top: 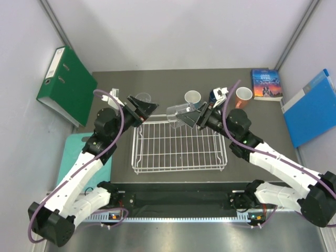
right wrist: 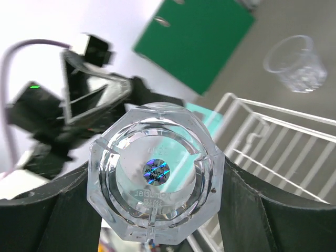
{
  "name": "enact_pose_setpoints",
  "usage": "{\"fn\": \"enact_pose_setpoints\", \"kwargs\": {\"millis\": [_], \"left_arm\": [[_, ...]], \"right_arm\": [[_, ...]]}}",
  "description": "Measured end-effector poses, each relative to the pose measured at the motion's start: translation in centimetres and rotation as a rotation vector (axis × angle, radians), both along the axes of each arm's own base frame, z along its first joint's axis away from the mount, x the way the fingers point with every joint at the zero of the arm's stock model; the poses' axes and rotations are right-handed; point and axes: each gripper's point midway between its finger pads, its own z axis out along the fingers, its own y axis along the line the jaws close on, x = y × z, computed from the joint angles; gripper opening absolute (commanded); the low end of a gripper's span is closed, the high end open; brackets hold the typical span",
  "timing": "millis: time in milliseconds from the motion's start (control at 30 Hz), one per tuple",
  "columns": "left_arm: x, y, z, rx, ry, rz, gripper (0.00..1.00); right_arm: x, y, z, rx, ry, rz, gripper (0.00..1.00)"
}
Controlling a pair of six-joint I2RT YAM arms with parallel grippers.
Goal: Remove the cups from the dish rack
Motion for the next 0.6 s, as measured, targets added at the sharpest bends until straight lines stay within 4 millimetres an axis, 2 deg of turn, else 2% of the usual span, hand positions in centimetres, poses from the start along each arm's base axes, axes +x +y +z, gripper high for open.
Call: {"fn": "enact_pose_setpoints", "kwargs": {"millis": [233, 400, 600], "left_arm": [[-0.2, -2.7, 1.4, -0.162, -0.025, -0.137, 0.87], [-0.6, -3.5, 2.7, -0.245, -0.041, -0.199, 0.82], [-1.3, -4.0, 4.4, -0.305, -0.068, -0.253, 0.82]], "right_arm": [[-1.5, 0.2, 2.5, 0.140, -0.021, 0.084, 0.00], [-1.9, 0.3, 2.8, 0.159, -0.025, 0.105, 0.00], [-1.8, 0.5, 2.6, 0.159, -0.024, 0.113, 0.00]]}}
